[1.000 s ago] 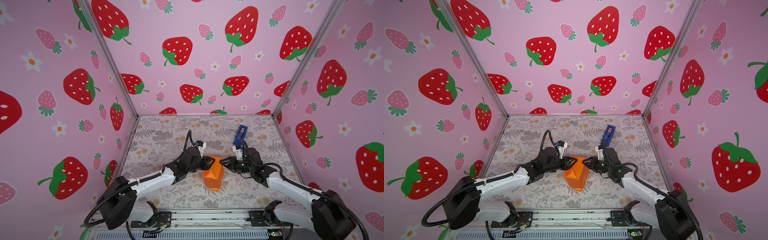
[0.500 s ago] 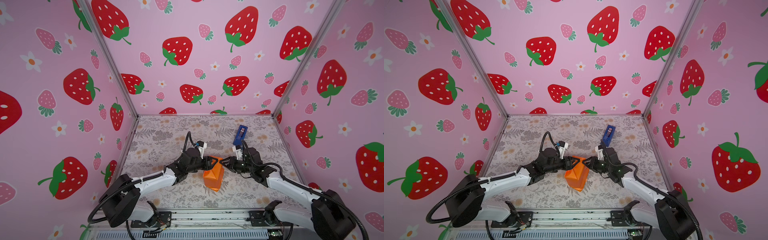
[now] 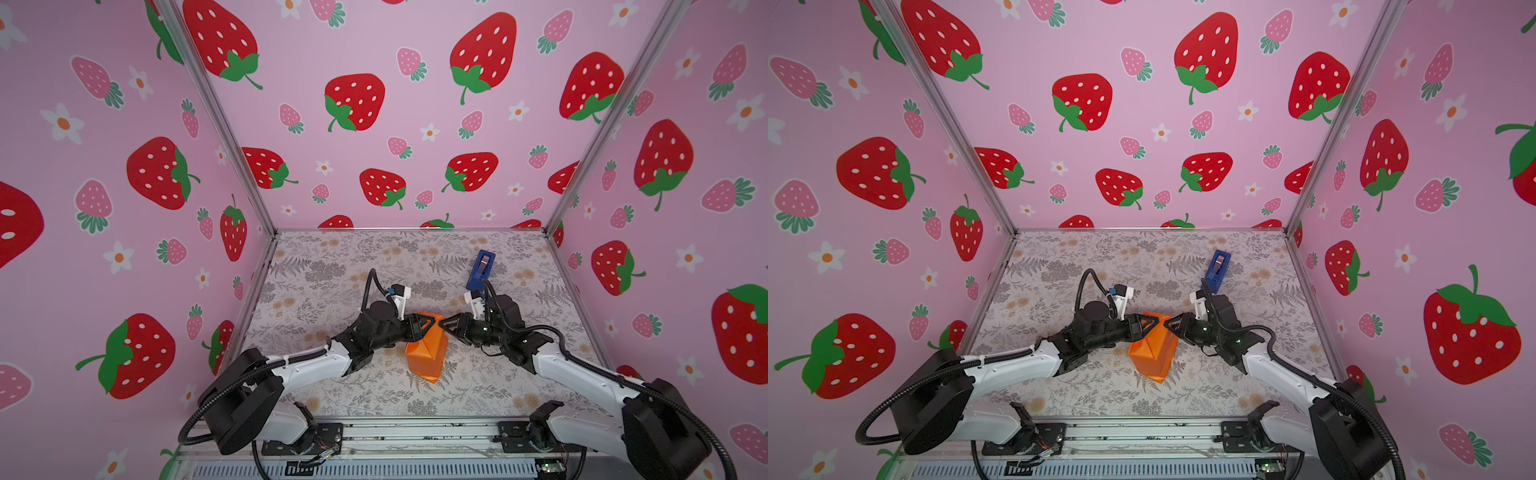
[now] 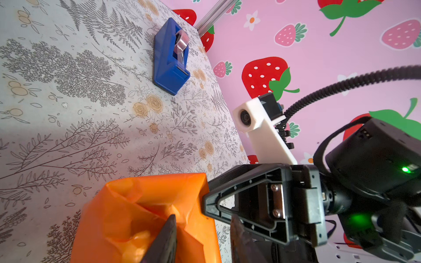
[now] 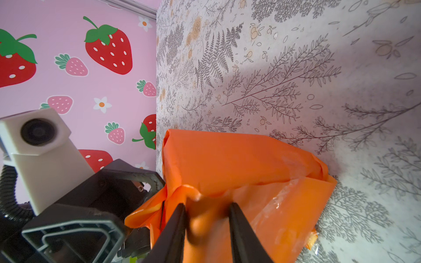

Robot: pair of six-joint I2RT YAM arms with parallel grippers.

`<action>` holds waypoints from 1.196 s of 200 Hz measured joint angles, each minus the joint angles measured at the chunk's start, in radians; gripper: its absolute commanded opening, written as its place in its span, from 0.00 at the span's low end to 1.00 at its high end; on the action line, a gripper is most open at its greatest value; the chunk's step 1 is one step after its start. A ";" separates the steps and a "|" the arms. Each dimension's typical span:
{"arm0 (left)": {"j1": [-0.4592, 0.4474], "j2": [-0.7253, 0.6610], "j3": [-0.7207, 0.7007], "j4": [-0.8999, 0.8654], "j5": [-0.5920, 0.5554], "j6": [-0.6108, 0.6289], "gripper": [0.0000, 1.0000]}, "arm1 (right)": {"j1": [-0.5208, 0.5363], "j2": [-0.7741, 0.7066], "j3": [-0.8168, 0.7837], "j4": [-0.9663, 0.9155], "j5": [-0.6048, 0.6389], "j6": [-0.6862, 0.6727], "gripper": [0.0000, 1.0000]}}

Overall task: Wrap a gift box in wrapping paper
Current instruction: Fold the wrapping paper for the gift box.

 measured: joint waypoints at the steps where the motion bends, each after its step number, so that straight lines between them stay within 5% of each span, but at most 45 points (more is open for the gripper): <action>1: 0.000 0.000 0.000 0.000 0.000 0.000 0.35 | 0.000 0.000 0.000 0.000 0.000 0.000 0.34; 62: -0.009 0.005 -0.043 0.092 -0.029 -0.025 0.30 | 0.000 0.001 0.000 0.000 0.000 -0.003 0.34; 239: -0.084 0.116 -0.100 0.432 -0.127 -0.089 0.42 | -0.002 -0.016 -0.002 -0.016 0.000 0.005 0.35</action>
